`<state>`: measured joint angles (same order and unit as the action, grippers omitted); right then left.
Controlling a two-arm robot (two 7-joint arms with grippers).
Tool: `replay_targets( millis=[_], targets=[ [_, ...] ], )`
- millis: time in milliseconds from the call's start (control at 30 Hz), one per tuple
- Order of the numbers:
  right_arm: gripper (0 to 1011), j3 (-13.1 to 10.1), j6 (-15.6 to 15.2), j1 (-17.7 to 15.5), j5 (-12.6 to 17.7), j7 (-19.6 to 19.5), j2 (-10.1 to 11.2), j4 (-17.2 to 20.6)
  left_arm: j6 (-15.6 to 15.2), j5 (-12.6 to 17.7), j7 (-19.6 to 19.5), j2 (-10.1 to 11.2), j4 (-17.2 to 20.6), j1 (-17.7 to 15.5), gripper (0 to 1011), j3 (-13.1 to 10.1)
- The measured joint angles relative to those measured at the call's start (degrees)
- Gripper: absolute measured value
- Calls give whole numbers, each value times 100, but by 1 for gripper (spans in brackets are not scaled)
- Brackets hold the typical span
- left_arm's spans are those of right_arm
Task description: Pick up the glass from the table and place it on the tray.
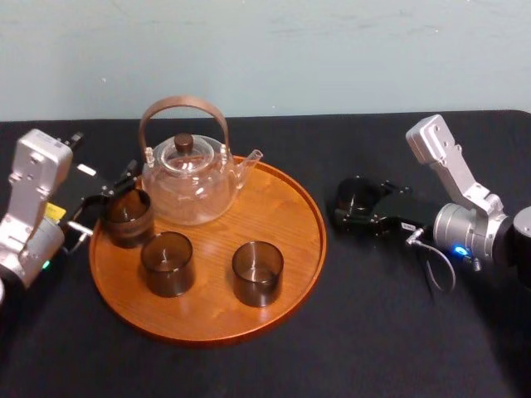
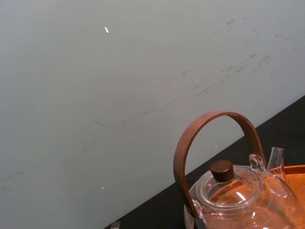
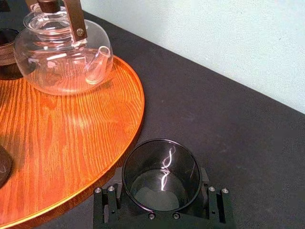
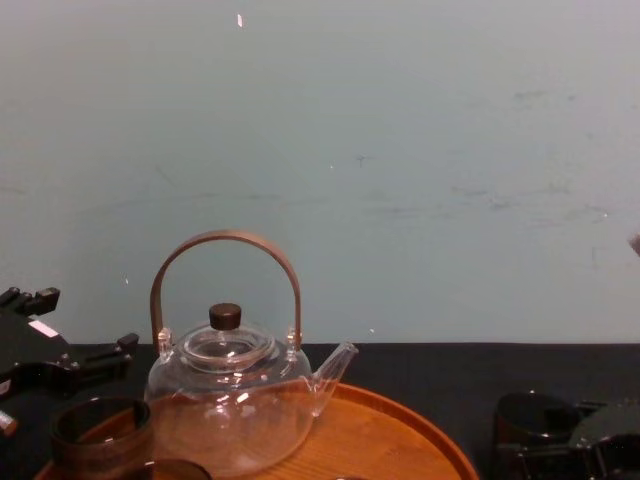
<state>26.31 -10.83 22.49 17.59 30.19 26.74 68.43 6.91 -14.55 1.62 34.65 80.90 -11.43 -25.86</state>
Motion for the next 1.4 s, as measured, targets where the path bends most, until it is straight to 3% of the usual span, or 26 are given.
replay_targets(
  millis=[467, 967, 1133, 1400],
  targets=[
    [904, -46, 19, -52, 45, 34, 41, 60, 0, 0, 0, 0, 0, 0, 1001, 0],
    [904, -273, 129, -235, 256, 230, 482, 871, 0, 0, 0, 0, 0, 0, 1001, 0],
    [904, -178, 218, -121, 260, 366, 486, 909, 0, 0, 0, 0, 0, 0, 1001, 0],
    [904, 168, 392, 220, 220, 651, 303, 729, 0, 0, 0, 0, 0, 0, 1001, 0]
  ],
)
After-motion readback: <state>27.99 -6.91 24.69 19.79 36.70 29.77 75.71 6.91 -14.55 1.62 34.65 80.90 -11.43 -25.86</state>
